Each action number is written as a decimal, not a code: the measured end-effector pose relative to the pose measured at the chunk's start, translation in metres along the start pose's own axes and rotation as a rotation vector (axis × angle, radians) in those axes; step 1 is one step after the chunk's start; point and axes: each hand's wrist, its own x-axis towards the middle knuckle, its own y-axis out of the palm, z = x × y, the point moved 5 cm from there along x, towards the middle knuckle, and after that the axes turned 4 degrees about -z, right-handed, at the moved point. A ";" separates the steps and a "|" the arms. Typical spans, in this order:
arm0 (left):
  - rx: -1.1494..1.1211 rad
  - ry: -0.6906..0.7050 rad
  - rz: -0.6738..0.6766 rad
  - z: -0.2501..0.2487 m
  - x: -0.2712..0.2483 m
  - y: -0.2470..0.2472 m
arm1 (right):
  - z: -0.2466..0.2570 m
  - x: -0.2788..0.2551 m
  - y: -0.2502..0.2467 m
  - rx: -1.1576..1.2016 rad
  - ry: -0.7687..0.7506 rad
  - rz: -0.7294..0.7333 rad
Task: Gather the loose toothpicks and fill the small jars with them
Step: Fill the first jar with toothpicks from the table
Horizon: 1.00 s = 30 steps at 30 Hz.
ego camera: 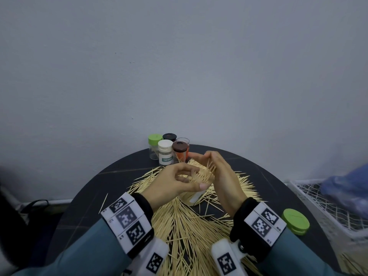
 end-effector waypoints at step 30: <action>0.118 0.127 -0.254 -0.003 0.002 -0.021 | 0.005 -0.001 -0.014 -0.518 -0.040 -0.071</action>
